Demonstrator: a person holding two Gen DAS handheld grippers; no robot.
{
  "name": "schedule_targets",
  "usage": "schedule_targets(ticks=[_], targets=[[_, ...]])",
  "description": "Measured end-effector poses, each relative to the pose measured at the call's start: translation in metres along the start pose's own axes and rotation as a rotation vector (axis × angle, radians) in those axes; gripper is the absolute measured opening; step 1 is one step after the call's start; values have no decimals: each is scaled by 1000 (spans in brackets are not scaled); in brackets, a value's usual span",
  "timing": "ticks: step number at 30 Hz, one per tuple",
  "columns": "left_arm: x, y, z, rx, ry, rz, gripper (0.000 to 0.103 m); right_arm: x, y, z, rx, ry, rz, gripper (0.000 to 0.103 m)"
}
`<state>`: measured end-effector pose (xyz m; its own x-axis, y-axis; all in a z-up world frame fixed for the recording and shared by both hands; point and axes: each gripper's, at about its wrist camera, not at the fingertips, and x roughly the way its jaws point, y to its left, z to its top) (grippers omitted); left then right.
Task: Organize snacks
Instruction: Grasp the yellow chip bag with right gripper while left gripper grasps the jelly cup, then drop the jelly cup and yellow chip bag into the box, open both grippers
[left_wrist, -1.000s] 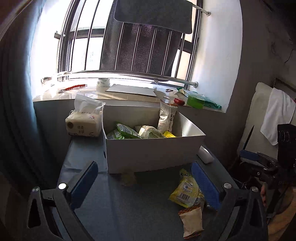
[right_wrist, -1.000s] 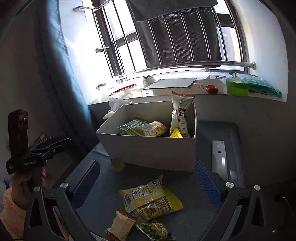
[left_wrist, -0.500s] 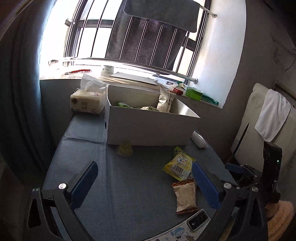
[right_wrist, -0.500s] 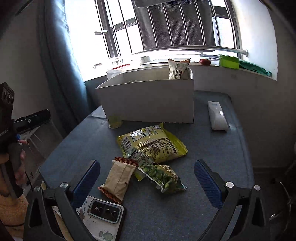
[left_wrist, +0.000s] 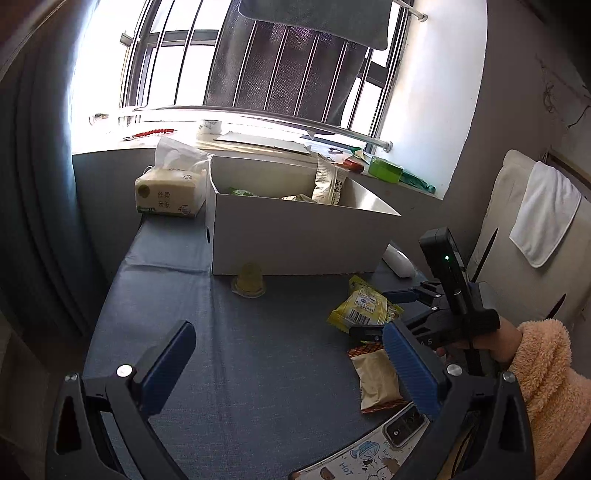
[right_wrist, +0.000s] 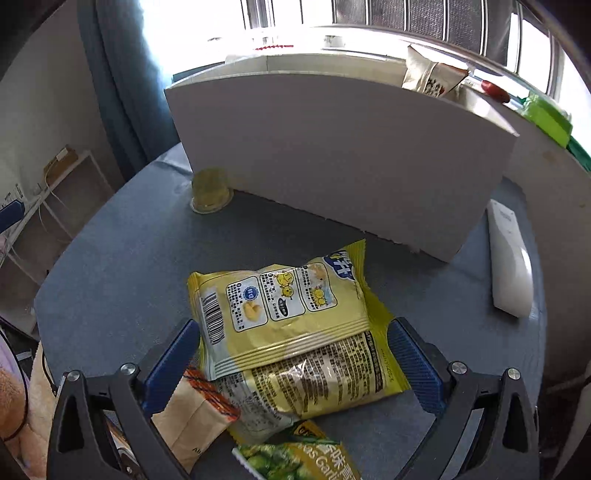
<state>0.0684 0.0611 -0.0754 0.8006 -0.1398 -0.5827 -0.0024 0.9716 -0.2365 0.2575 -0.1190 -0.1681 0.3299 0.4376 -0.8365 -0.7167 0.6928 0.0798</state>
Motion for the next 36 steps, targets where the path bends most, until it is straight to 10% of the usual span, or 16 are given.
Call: schedule_targets(ticks=[4, 7, 21, 24, 26, 28, 36], targets=[[14, 2, 0, 4, 33, 14, 103, 0, -7, 2, 28, 6, -48, 68], [30, 5, 2, 9, 62, 29, 103, -12, -16, 0, 78, -34, 5, 60], [168, 19, 45, 29, 217, 210, 102, -126, -27, -42, 262, -370, 133, 59], [191, 27, 47, -3, 242, 232, 91, -141, -28, -60, 286, -393, 142, 59], [205, 29, 43, 1, 288, 231, 51, -143, -28, -70, 310, -397, 151, 59], [203, 25, 41, 30, 269, 243, 42, -143, -28, -76, 327, -397, 150, 59], [154, 27, 40, 4, 175, 158, 41, -140, -33, -80, 351, -396, 150, 59]])
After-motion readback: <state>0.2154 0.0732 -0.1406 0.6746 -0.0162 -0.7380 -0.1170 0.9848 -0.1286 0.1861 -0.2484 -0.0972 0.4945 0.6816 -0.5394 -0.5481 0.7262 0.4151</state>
